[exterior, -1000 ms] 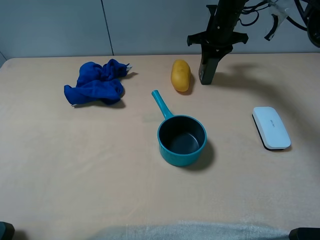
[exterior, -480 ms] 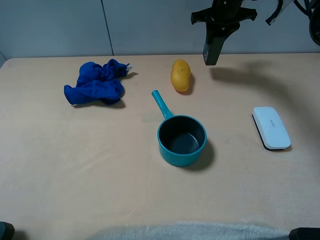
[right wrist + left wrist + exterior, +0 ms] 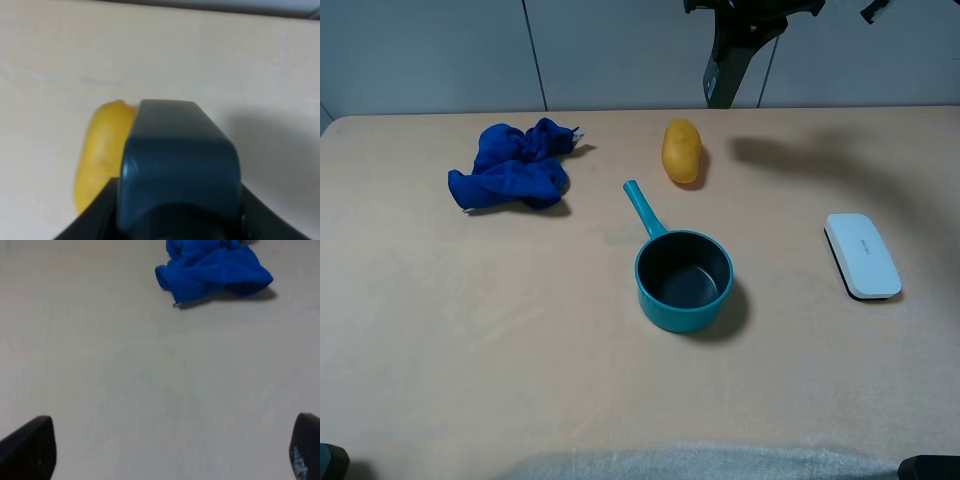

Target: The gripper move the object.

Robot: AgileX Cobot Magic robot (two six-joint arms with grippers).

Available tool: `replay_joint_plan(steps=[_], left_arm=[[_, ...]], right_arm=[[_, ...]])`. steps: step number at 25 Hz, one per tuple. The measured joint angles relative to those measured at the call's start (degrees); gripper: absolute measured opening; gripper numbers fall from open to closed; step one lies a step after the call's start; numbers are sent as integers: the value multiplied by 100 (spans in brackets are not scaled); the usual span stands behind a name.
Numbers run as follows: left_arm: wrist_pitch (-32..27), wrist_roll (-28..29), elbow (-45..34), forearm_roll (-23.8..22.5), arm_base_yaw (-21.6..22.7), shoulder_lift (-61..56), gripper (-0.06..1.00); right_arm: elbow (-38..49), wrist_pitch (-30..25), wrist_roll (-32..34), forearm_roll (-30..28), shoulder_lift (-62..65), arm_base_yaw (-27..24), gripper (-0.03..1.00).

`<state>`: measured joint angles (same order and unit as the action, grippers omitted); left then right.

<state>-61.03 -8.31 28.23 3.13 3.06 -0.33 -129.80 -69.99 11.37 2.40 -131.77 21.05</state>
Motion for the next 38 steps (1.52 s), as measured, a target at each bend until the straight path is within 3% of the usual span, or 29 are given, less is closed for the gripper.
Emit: replay_joint_plan(steps=[16,27,38], left_arm=[[0,0,0,0,0,0,94],[0,-5,0,0,0,0,94],[0,-5,0,0,0,0,94]], right_arm=[[18,-39,5,-47,541,1003,30],[1586,-94,39,-87,1591,1654,30],[1752,-96,237,-132,1793,2687,30]])
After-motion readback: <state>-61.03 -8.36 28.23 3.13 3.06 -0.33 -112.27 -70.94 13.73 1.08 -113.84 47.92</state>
